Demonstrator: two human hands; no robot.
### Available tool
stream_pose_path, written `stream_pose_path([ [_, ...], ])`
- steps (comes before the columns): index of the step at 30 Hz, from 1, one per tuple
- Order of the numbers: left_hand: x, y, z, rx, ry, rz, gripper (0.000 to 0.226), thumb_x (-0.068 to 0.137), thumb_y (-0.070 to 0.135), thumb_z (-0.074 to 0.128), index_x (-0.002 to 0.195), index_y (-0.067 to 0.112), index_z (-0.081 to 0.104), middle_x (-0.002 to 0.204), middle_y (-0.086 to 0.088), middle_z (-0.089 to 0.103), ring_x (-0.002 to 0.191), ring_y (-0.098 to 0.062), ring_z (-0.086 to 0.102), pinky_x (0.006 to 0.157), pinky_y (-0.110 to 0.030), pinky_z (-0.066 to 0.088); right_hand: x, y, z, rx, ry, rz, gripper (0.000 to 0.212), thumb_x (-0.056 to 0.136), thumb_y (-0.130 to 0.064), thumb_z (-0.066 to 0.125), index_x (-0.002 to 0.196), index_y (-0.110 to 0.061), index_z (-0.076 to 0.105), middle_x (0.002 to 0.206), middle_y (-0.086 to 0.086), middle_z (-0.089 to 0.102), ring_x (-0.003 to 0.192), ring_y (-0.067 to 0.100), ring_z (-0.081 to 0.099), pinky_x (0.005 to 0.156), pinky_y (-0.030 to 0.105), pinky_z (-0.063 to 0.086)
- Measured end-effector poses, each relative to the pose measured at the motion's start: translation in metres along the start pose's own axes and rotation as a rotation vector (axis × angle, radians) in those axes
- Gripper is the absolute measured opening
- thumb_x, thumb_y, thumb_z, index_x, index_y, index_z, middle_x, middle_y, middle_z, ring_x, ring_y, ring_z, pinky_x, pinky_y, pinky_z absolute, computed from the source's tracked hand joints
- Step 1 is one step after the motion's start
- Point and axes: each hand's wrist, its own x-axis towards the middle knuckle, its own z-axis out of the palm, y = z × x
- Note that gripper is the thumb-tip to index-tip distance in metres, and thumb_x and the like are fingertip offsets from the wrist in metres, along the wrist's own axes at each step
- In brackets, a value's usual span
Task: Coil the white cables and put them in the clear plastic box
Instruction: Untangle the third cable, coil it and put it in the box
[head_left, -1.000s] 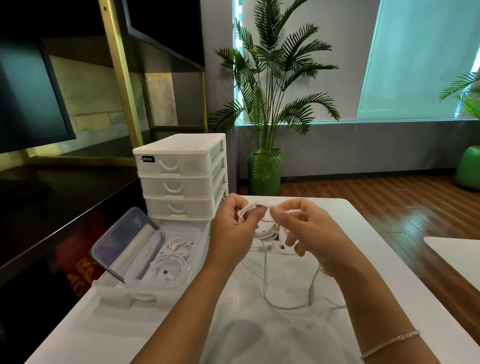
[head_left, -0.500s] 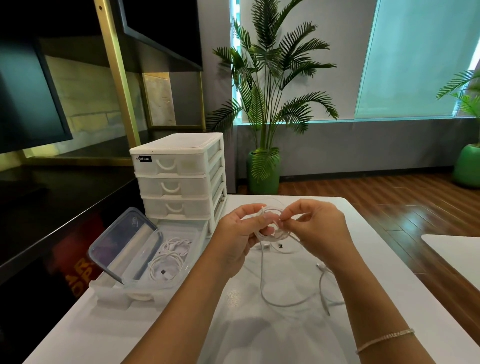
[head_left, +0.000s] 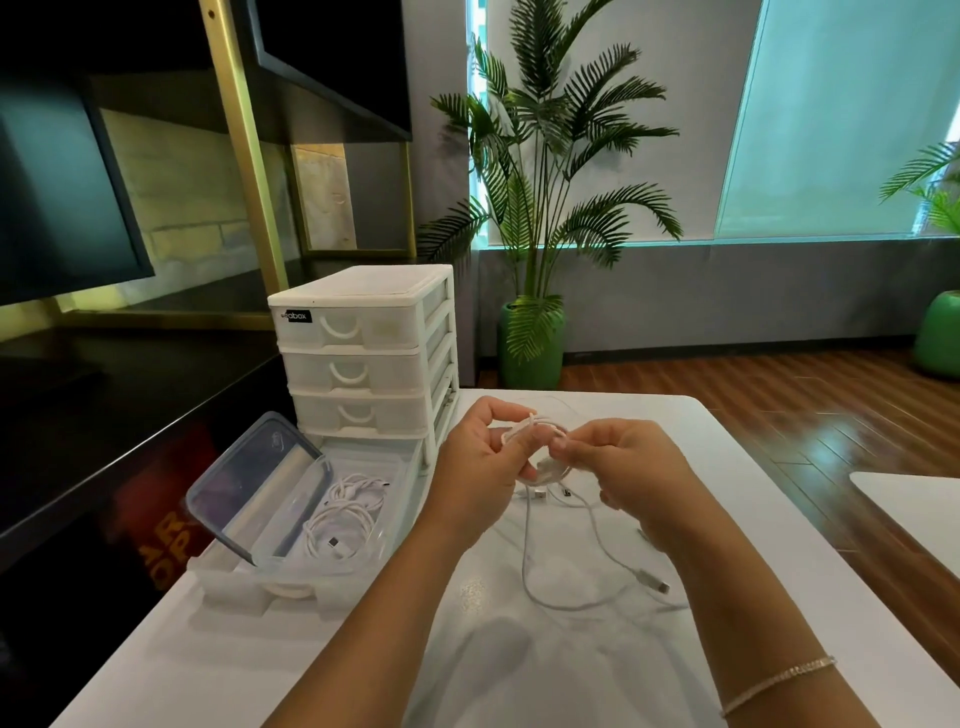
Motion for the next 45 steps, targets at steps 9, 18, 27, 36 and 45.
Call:
stream_pose_path([
  [9,-0.002,-0.002,0.000,0.281,0.063,0.222,0.009,0.085,0.030,0.061,0.091,0.029,0.054,0.082,0.015,0.058,0.067,-0.004,0.060,0.056,-0.005,0.048,0.003,-0.004,0.002,0.108,-0.001,0.140,0.025,0.087,-0.020,0.055,0.066,-0.007,0.061,0.068,0.008,0.058,0.065,0.018,0.051,0.055,0.026,0.041],
  [18,0.006,-0.014,-0.007,0.308,0.184,0.169,0.014,0.086,0.025,0.064,0.100,0.024,0.065,0.090,0.009,0.062,0.083,-0.013,0.062,0.069,-0.019,0.055,0.005,-0.005,-0.006,0.222,0.103,0.138,0.023,0.087,-0.033,0.061,0.078,-0.011,0.059,0.071,0.000,0.057,0.067,0.021,0.066,0.078,0.035,0.055],
  [27,0.008,-0.004,-0.011,-0.289,0.010,-0.161,0.005,0.086,0.013,0.061,0.088,0.017,0.063,0.086,-0.006,0.067,0.052,-0.006,0.046,0.048,-0.013,0.042,0.008,0.003,-0.010,0.327,0.155,0.168,0.031,0.096,-0.036,0.043,0.110,-0.009,0.052,0.083,0.006,0.066,0.048,0.013,0.037,0.051,0.027,0.041],
  [36,-0.002,0.004,-0.004,-0.435,-0.236,-0.246,0.017,0.056,0.001,0.058,0.055,0.014,0.048,0.055,0.000,0.060,0.039,-0.009,0.044,0.052,-0.023,0.040,0.012,0.009,-0.007,0.384,0.085,0.240,0.044,0.099,-0.035,0.038,0.127,-0.003,0.045,0.086,0.014,0.070,0.027,0.007,0.028,0.038,0.021,0.034],
  [45,-0.004,0.011,-0.009,0.097,-0.344,-0.043,0.044,0.083,-0.003,0.062,0.102,0.036,0.058,0.076,0.009,0.064,0.080,-0.011,0.061,0.076,-0.023,0.050,0.012,0.011,-0.008,0.359,0.052,0.270,0.038,0.098,-0.032,0.041,0.121,-0.003,0.051,0.064,0.013,0.065,0.029,0.008,0.033,0.034,0.019,0.034],
])
